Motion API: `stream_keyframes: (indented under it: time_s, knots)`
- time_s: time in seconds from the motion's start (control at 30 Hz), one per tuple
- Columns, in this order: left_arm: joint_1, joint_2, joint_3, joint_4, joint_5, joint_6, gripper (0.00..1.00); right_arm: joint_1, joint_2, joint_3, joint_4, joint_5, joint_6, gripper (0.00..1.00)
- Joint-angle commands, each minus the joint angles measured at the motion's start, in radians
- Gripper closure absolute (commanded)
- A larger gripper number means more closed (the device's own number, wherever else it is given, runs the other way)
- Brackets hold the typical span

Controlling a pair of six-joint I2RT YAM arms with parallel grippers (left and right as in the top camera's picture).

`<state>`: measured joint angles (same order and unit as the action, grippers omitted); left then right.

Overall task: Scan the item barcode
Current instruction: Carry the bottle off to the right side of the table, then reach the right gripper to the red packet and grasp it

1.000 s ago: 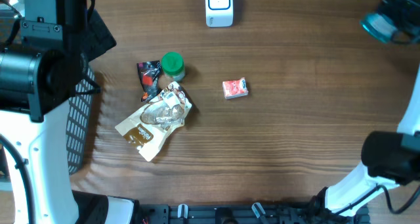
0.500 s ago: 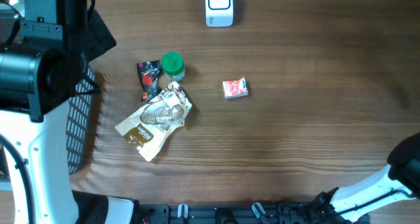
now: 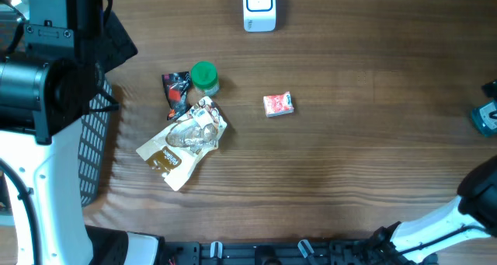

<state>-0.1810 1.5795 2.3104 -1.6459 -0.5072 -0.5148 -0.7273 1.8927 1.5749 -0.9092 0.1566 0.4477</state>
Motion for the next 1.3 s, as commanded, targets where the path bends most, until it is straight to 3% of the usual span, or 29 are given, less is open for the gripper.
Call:
stream_keyframes:
  time_s: [0.0, 0.1, 0.13, 0.2, 0.23, 0.33, 0.4, 0.5, 0.57, 0.67, 0.87, 1.07, 1.27]
  knots:
    - [0.008, -0.007, 0.005, 0.002, 0.002, -0.018, 0.00, 0.014, -0.188, 0.104, -0.084, -0.023, -0.003, 0.00]
    - [0.008, -0.007, 0.005, 0.002, 0.002, -0.018, 0.00, 0.087, -0.368, 0.139, -0.192, -0.198, -0.006, 0.00]
    - [0.008, -0.007, 0.005, 0.002, 0.002, -0.017, 0.00, 0.160, -0.415, 0.139, -0.209, -0.283, -0.040, 0.00]
    - [0.008, -0.007, 0.005, 0.002, 0.002, -0.017, 0.00, 0.363, -0.437, 0.139, -0.208, -0.257, -0.064, 0.00]
    - [0.008, -0.007, 0.005, 0.002, 0.002, -0.017, 0.00, 0.549, -0.401, 0.139, -0.188, -0.219, -0.095, 0.00]
    - [0.008, -0.007, 0.005, 0.002, 0.002, -0.017, 0.00, 0.814, -0.267, 0.139, -0.101, -0.214, -0.283, 0.00]
    - [0.008, -0.007, 0.005, 0.002, 0.002, -0.018, 0.00, 0.918, -0.130, 0.139, -0.068, -0.105, -0.257, 0.00]
    - [0.008, -0.007, 0.005, 0.002, 0.002, -0.018, 0.00, 0.992, 0.069, 0.139, -0.068, -0.275, -0.268, 0.00]
    - [0.008, -0.007, 0.005, 0.002, 0.002, -0.017, 0.00, 1.048, 0.136, 0.139, -0.060, -0.270, -0.300, 0.00]
    - [0.008, -0.007, 0.005, 0.002, 0.002, -0.017, 0.00, 1.143, 0.159, 0.135, -0.058, -0.267, -0.312, 0.00]
    - [0.008, -0.007, 0.005, 0.002, 0.002, -0.017, 0.00, 1.200, 0.163, 0.011, 0.021, -0.082, -0.156, 0.00]
    - [0.008, -0.007, 0.005, 0.002, 0.002, -0.017, 0.00, 1.201, 0.170, -0.013, 0.034, -0.210, -0.209, 0.00]
    - [0.008, -0.007, 0.005, 0.002, 0.002, -0.017, 0.00, 1.202, 0.277, -0.013, 0.032, -0.210, -0.188, 0.00]
